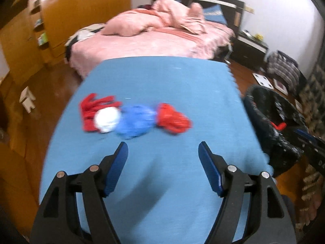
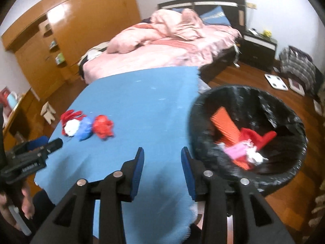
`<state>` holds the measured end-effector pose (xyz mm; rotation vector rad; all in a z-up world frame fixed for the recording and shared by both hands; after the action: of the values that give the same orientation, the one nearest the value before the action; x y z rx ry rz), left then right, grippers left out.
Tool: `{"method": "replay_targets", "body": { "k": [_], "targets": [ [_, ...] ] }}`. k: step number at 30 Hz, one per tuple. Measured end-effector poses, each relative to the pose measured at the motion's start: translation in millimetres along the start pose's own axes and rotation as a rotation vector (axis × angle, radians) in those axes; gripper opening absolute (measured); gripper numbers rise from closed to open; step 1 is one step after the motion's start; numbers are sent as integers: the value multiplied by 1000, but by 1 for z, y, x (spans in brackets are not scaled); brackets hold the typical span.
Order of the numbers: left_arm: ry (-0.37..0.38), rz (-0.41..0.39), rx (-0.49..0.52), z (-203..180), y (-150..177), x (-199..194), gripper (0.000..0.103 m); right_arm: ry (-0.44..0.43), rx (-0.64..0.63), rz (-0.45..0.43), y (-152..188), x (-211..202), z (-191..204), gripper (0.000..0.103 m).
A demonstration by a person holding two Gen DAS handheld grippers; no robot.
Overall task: Collect trash
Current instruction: 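Withdraw both tools from the bin back over the table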
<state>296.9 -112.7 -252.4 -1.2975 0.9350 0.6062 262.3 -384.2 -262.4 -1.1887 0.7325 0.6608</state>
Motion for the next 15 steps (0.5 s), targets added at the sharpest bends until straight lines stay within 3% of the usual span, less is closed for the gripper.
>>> {"method": "replay_targets", "body": {
  "k": [7,15],
  "targets": [
    [-43,-24,-81,65,4,-15,72,-44,-49,4,-9,9,58,38],
    [-45,-36,-114,100,3,-13,72,-75,-98,20,-18,34,111,38]
  ]
}}
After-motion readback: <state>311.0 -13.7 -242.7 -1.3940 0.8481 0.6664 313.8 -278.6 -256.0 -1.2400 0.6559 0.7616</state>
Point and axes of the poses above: each gripper's, at about its wrist camera, not at the fingertips, and x roughly the way its jaws point, z to its left, y to its underside, the point moved 5 cm from there along x, roughly the way its jaws point, and after that the axes turned 7 degrees about z, right-handed, at the moved point
